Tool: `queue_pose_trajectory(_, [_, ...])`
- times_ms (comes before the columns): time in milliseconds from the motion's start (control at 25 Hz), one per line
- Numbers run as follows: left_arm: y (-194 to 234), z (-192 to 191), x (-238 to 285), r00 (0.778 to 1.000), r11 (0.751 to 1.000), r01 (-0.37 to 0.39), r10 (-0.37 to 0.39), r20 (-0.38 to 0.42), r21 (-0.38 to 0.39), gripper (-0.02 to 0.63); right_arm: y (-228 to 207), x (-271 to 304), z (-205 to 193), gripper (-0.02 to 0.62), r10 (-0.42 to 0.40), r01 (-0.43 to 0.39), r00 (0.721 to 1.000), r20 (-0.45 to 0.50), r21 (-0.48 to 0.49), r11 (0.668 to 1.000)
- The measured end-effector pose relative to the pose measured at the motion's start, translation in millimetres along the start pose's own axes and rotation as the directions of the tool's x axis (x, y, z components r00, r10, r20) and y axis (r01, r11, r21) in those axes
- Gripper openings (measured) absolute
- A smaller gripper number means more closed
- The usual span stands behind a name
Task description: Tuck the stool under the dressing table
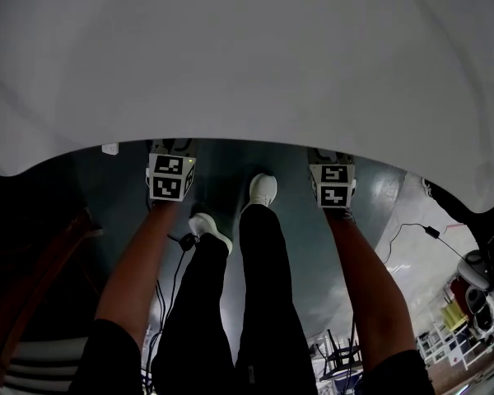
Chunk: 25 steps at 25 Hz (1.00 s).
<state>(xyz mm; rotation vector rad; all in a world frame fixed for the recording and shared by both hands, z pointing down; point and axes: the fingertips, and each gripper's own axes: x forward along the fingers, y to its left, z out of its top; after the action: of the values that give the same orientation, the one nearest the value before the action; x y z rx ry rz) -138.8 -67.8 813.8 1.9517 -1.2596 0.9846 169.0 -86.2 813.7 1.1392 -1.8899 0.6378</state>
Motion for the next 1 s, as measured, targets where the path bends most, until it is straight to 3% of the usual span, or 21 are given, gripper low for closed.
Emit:
queue_pose_trajectory(800, [1.0, 10.4, 5.6, 0.999, 0.998, 0.039, -0.038, -0.024, 0.038, 0.158, -4.4, 2.0, 5.3, 0.247, -0.004, 0.004, 1.000, 0.015, 0.022, 1.000])
queue_pose_trajectory(1000, [3.1, 12.0, 3.9, 0.999, 0.997, 0.042, -0.043, 0.010, 0.066, 0.163, -4.1, 2.0, 6.8, 0.247, 0.003, -0.002, 0.999, 0.036, -0.013, 1.000])
